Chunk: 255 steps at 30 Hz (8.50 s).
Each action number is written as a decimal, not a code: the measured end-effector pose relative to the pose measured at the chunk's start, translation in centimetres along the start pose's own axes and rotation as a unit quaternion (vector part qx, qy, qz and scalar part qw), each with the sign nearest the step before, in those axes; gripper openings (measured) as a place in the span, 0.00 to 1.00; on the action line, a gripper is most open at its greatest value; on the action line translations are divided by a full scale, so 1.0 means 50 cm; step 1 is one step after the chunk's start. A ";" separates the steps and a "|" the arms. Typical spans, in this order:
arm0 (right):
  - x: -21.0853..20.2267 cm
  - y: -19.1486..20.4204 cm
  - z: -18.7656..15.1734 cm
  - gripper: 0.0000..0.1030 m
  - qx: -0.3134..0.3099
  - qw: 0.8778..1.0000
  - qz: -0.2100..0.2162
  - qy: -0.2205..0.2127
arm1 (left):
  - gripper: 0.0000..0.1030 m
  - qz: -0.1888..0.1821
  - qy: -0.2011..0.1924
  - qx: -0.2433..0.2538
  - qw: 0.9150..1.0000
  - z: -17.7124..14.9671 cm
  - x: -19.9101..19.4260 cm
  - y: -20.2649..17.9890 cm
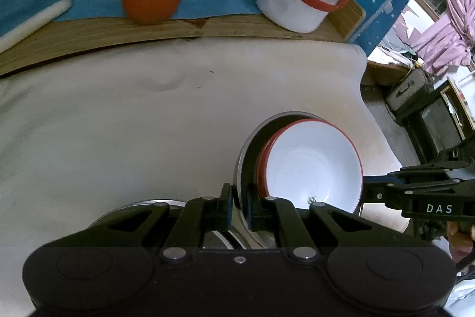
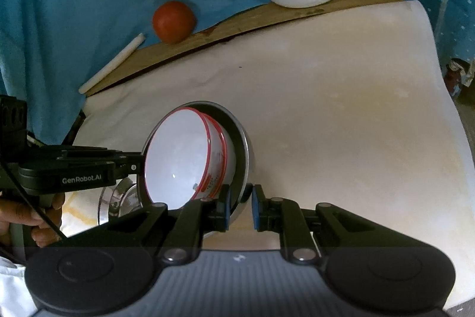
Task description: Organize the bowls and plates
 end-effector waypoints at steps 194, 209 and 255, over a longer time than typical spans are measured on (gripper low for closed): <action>0.116 0.217 0.013 0.69 -0.179 0.982 0.055 0.027 | 0.99 0.267 -0.095 -0.185 0.941 -0.162 -0.168 0.241; 0.087 0.195 0.019 0.98 -0.174 0.983 0.053 -0.017 | 0.99 0.292 -0.135 -0.194 0.927 -0.170 -0.196 0.233; -0.050 0.329 -0.177 1.00 -0.101 0.967 -0.116 -0.204 | 0.99 0.178 -0.195 0.004 0.964 -0.277 -0.282 0.246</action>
Point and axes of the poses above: each gripper's, at about its wrist camera, not at the fingertips, and x roughly the way its jaws point, y to its left, z to its top, the point moved 9 cm from there along x, roughly the way its jaws point, and after that the axes turned 9 degrees about -x, right-handed, at the moved point
